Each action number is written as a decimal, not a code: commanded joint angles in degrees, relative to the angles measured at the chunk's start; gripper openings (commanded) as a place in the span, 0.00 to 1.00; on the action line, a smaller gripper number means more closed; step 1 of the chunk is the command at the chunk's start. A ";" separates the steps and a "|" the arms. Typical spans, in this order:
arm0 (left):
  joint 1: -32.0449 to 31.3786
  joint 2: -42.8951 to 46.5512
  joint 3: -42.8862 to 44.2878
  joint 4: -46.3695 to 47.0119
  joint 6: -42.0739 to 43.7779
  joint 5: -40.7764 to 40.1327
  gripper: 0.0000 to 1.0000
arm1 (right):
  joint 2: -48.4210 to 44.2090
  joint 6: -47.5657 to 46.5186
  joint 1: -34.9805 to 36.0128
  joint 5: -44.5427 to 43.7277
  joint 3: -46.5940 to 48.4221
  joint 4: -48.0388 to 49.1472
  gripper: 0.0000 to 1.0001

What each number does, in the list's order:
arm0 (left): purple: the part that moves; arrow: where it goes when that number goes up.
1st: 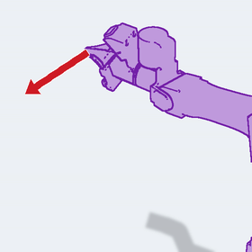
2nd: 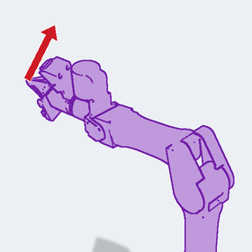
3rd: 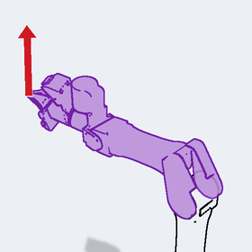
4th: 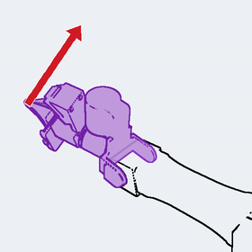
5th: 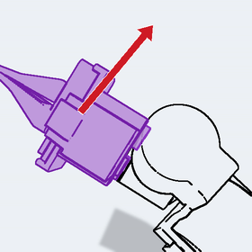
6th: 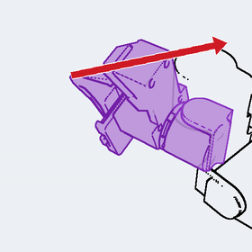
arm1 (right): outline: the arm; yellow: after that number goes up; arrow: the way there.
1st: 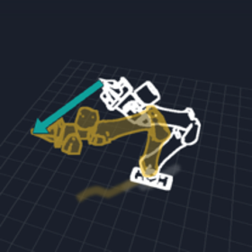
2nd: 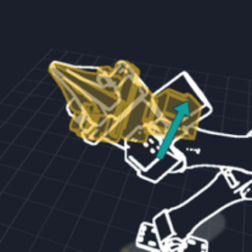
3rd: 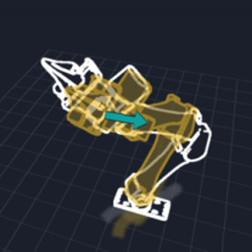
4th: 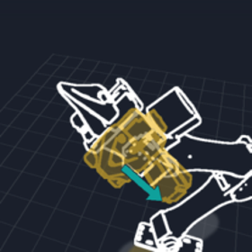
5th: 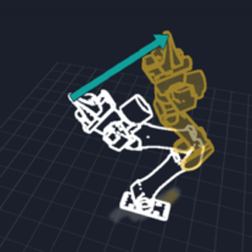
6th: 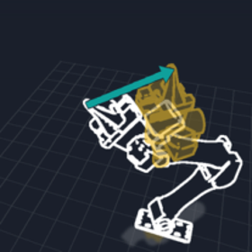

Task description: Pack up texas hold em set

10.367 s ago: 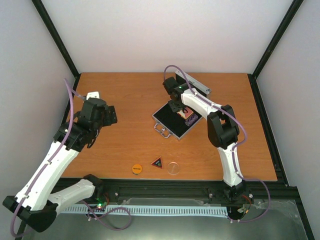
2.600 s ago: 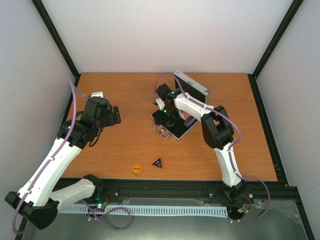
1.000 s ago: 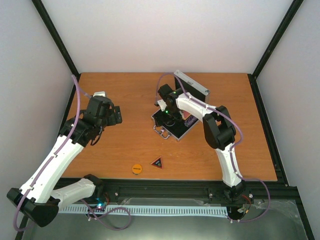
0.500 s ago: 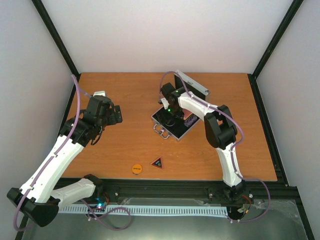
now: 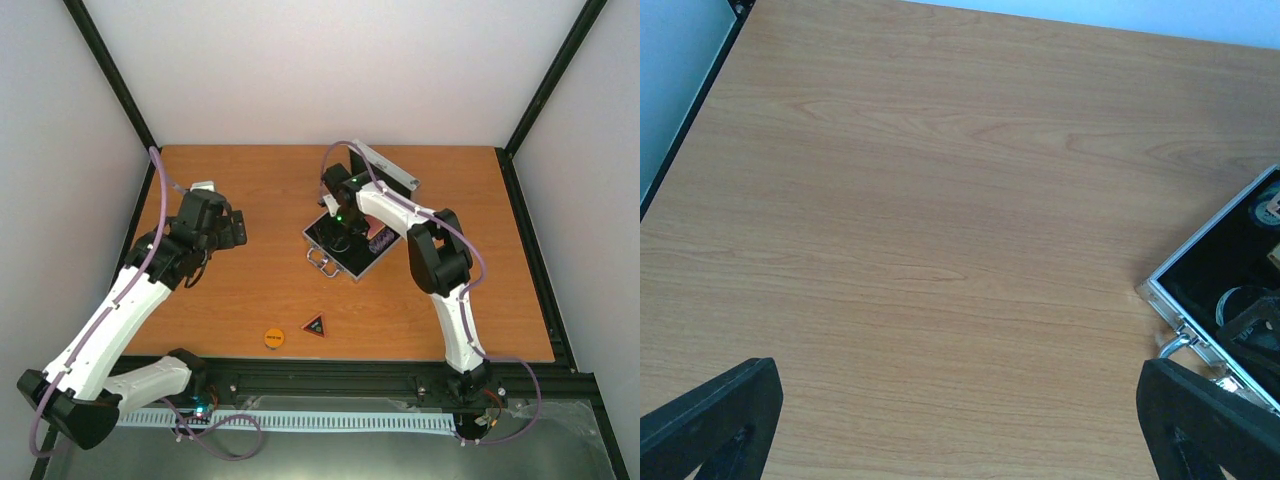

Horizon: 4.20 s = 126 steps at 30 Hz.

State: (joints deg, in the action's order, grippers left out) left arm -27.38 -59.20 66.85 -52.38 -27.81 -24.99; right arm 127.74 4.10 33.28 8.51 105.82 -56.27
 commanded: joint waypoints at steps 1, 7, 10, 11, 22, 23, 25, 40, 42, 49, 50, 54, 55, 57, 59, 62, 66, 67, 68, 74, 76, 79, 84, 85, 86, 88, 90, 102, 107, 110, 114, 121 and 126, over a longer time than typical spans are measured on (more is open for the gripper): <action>0.22 -0.39 1.88 1.04 1.41 -0.19 1.00 | 2.37 -0.76 -1.01 6.02 -0.38 1.08 0.92; 0.25 -0.77 1.73 1.43 1.20 0.36 1.00 | 1.26 -2.63 -0.92 12.57 -3.45 2.43 0.92; 0.24 -0.79 1.86 1.56 1.14 0.49 1.00 | -0.26 -2.05 -0.93 9.19 -4.97 3.27 0.92; 0.22 -0.67 1.86 1.51 1.23 0.47 1.00 | -0.81 -1.93 -0.93 7.75 -4.85 3.27 0.92; 0.22 -0.16 2.27 1.55 1.05 0.92 1.00 | -7.67 -0.74 1.44 -1.37 -1.59 -0.80 0.92; 0.22 -0.03 2.31 1.49 0.90 0.90 1.00 | -8.28 -0.38 2.26 -2.58 -1.85 -1.44 0.92; 0.25 0.40 2.85 1.28 0.67 0.49 1.00 | -9.78 0.76 4.18 -4.53 -2.94 -2.87 0.92; 0.23 4.63 7.67 -1.01 -0.29 0.82 1.00 | -23.70 13.04 21.77 -2.10 -28.14 2.29 0.93; 0.24 5.22 7.72 -1.70 -0.27 0.76 1.00 | -22.85 13.20 23.08 -1.71 -27.62 2.79 0.93; 0.23 6.05 7.59 -3.15 0.55 0.36 1.00 | -19.44 13.71 28.46 -1.86 -28.05 5.19 0.93; 0.22 6.11 7.54 -3.39 0.61 0.38 1.00 | -19.02 14.02 28.84 -1.84 -28.32 5.51 0.93; 0.22 6.71 7.33 -4.35 0.78 0.32 1.00 | -18.08 14.87 29.04 -1.56 -30.16 6.55 0.97; 0.22 6.99 7.29 -4.39 0.82 0.31 1.00 | -17.80 14.81 29.06 -1.67 -30.30 6.73 0.98; 0.24 7.37 7.08 -4.63 0.83 0.32 1.00 | -17.30 14.62 29.04 -1.83 -30.52 7.02 1.00; 0.24 7.68 6.98 -4.81 0.83 0.18 1.00 | -16.65 14.58 29.04 -1.92 -30.50 7.13 1.00; 0.22 8.08 6.77 -4.95 0.74 0.04 1.00 | -15.91 14.84 29.10 -2.18 -30.51 7.44 1.00; 0.23 8.44 6.38 -5.09 0.66 0.03 1.00 | -14.93 15.10 29.74 -4.09 -30.33 7.31 1.00; 0.24 8.53 6.29 -5.10 0.66 0.04 1.00 | -14.45 15.23 29.96 -4.92 -30.15 7.05 1.00; 0.22 8.58 6.16 -5.10 0.58 0.12 1.00 | -13.79 15.31 30.19 -5.56 -29.84 6.87 1.00; 0.22 8.41 5.99 -5.30 0.57 0.31 1.00 | -11.28 16.95 30.75 -9.59 -27.72 5.66 1.00; 0.22 8.55 5.97 -5.37 0.65 0.27 1.00 | -10.72 17.22 30.71 -9.44 -27.90 5.52 1.00; 0.28 8.51 5.85 -5.41 0.70 0.08 1.00 | -10.43 17.14 30.73 -8.79 -28.33 5.95 1.00; 0.24 8.40 5.66 -5.30 0.58 0.13 1.00 | -10.63 17.12 30.76 -8.19 -28.11 6.22 0.72; 0.21 8.42 5.66 -5.22 0.57 0.16 1.00 | -10.50 17.10 30.76 -8.17 -27.99 6.03 0.68; 0.22 8.40 5.62 -5.26 0.51 0.22 1.00 | -10.42 17.10 30.79 -8.16 -27.88 5.90 0.65; 0.22 8.35 5.66 -5.16 0.40 0.21 1.00 | -10.53 17.14 30.75 -8.32 -28.06 5.65 0.62; 0.22 8.36 5.66 -5.07 0.39 0.21 1.00 | -10.87 17.23 30.79 -8.77 -28.36 5.49 0.55; 0.27 8.38 5.57 -4.98 -0.31 0.32 1.00 | -13.16 17.39 30.54 -16.51 -23.90 0.53 0.39; 0.22 8.53 5.57 -4.93 -0.49 0.24 1.00 | -14.32 17.33 29.63 -17.68 -20.83 -0.95 0.39; 0.25 8.71 5.49 -5.09 -0.57 0.15 1.00 | -15.34 17.06 28.45 -16.50 -20.37 -0.49 0.39; 0.26 8.68 5.48 -5.11 -0.77 0.17 1.00 | -15.78 16.06 25.87 -16.50 -20.07 -0.62 0.40; 0.23 8.69 5.48 -4.92 -0.84 0.13 1.00 | -14.76 12.06 18.21 -17.08 -15.90 -0.74 0.40; 0.22 8.85 5.48 -5.16 -0.93 -0.08 1.00 | -11.22 8.42 13.52 -17.47 -11.09 -0.76 0.40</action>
State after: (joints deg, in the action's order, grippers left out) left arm -27.38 -51.11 71.94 -57.10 -27.70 -24.21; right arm 114.24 16.21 49.32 -7.20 90.61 -56.97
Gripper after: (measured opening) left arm 0.999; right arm 0.659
